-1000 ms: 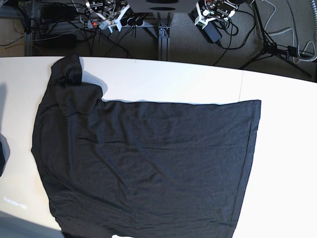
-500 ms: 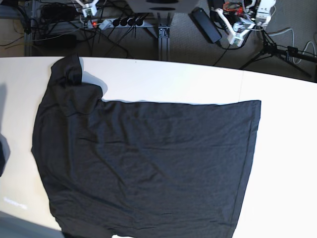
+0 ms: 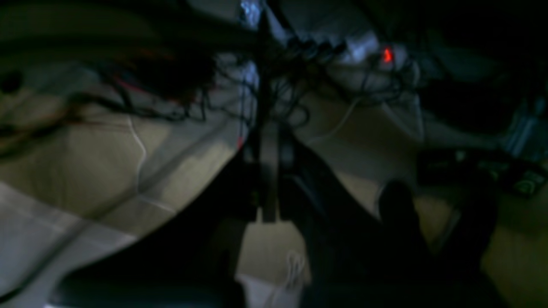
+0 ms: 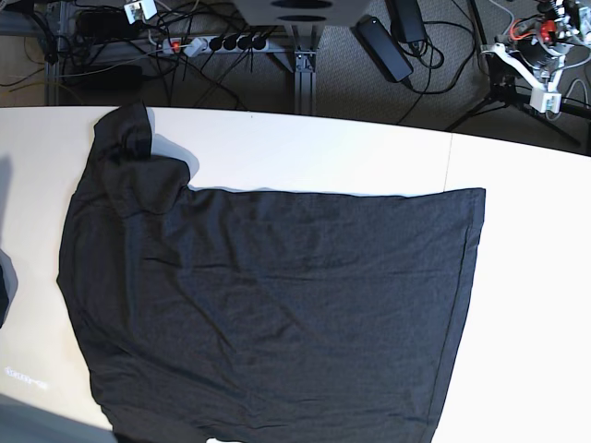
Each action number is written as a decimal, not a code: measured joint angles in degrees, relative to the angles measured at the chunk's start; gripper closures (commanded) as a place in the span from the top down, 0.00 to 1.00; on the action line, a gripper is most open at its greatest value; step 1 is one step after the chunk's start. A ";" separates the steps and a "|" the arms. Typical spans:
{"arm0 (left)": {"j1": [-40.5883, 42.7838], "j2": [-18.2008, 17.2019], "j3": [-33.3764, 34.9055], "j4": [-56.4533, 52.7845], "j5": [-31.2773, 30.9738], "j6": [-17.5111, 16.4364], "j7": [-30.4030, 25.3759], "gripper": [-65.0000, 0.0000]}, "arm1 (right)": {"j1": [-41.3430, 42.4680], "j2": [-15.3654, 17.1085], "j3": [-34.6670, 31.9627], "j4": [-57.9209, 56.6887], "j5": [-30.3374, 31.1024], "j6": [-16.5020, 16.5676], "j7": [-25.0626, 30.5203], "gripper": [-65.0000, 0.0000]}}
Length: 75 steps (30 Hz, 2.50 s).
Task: Fold the T-shirt properly
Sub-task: 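Move both grippers from rest toward the shirt's shoulder corners, then grasp the shirt's shoulder corner with the right gripper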
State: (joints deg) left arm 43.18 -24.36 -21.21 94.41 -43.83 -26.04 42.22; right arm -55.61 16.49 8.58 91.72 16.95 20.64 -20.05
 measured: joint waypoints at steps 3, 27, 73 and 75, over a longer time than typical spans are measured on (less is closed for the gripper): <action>2.89 -0.09 -4.17 6.56 -5.33 -1.88 3.72 0.23 | -1.99 0.02 2.73 7.39 3.93 0.00 -3.39 0.00; 10.01 -1.84 -15.61 24.85 -9.55 -3.30 5.79 0.39 | 12.02 0.11 30.47 12.94 22.69 -2.51 -11.23 0.61; -4.42 -8.28 -12.15 18.84 -14.47 -3.15 6.14 0.39 | 26.60 -2.36 16.87 -2.80 23.06 -0.48 -14.84 0.00; -7.91 -9.51 -8.15 14.56 -14.34 -3.17 6.32 0.39 | 26.62 -2.36 16.83 -2.69 21.55 -0.13 -14.16 0.00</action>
State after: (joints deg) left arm 35.27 -33.87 -29.36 108.97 -58.17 -29.21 48.53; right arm -28.99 14.13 25.41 89.03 38.50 20.51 -34.22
